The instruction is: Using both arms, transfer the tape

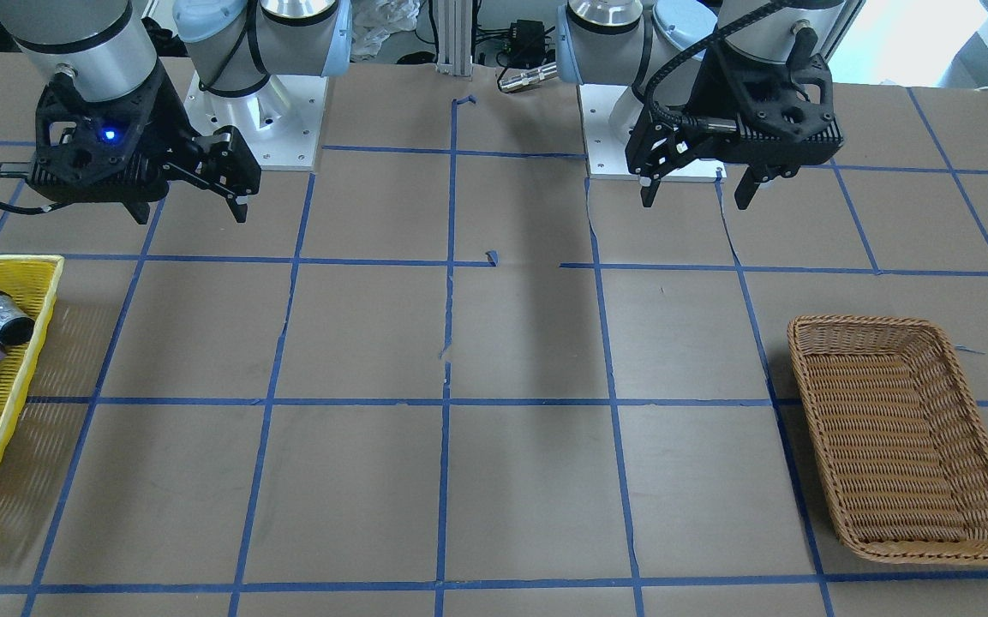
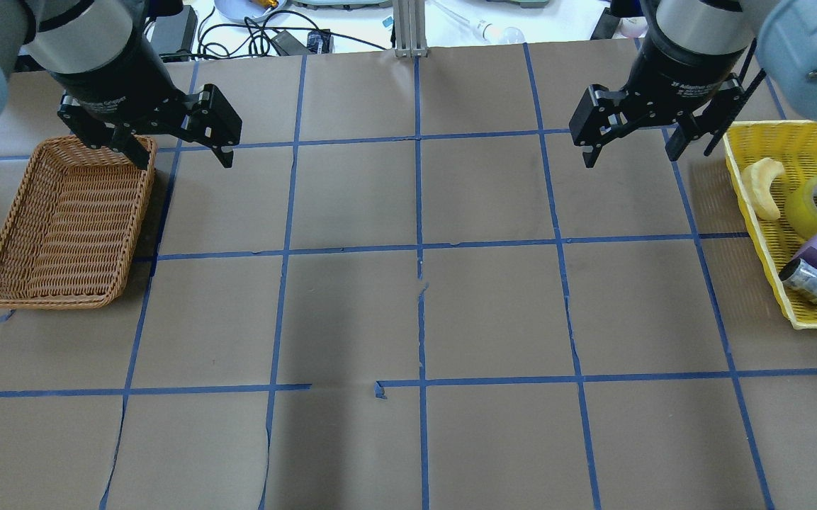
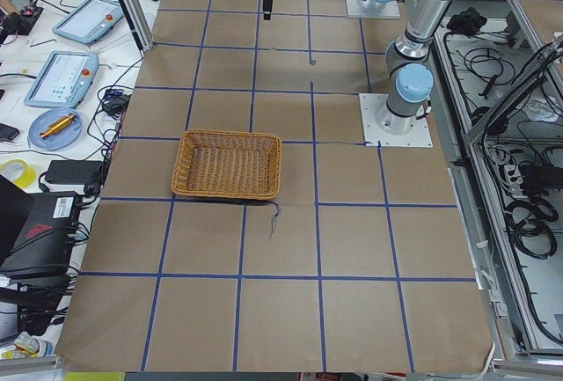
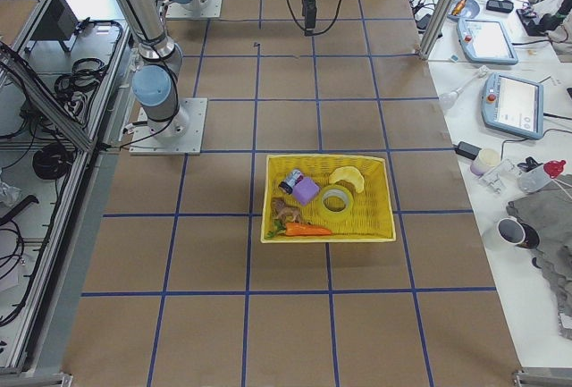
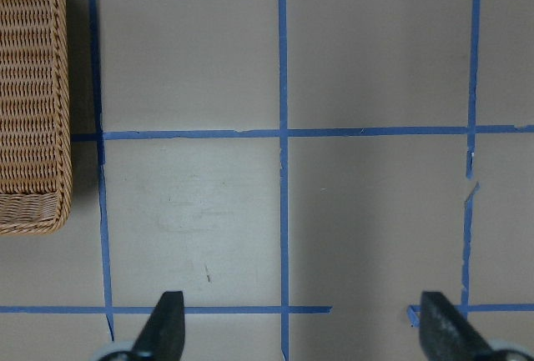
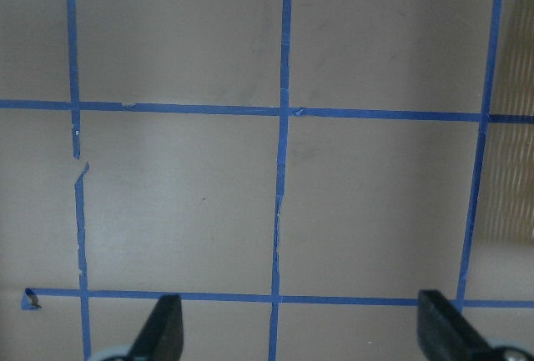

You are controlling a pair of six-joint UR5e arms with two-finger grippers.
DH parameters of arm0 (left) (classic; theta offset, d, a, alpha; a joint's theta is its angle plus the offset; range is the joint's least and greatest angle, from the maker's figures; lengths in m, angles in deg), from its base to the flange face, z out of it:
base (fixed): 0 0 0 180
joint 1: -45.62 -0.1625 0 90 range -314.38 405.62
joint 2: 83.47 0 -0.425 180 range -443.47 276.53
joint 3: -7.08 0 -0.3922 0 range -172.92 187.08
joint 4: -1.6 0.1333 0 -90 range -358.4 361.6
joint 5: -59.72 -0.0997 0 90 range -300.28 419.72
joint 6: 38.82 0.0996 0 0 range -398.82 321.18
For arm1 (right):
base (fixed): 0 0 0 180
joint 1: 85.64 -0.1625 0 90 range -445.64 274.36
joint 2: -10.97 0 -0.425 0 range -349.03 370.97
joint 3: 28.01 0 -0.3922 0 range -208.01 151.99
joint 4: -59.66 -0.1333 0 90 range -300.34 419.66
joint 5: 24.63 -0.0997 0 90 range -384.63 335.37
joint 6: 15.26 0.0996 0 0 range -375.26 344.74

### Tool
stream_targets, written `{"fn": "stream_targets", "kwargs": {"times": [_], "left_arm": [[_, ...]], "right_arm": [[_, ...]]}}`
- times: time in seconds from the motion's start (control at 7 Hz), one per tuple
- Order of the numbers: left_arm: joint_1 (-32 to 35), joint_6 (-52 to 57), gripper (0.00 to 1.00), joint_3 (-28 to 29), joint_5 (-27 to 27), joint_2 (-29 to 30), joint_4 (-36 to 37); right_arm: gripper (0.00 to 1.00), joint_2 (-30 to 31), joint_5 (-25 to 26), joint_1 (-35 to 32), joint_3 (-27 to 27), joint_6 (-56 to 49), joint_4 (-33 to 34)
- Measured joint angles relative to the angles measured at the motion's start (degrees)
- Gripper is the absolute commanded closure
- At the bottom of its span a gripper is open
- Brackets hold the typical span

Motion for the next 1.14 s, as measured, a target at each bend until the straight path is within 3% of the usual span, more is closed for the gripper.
{"fn": "stream_targets", "kwargs": {"times": [1.14], "left_arm": [[0.0,0.0,0.00,0.0,-0.1,0.0,-0.1]], "right_arm": [[0.00,0.1,1.1,0.0,0.1,-0.8,-1.6]]}}
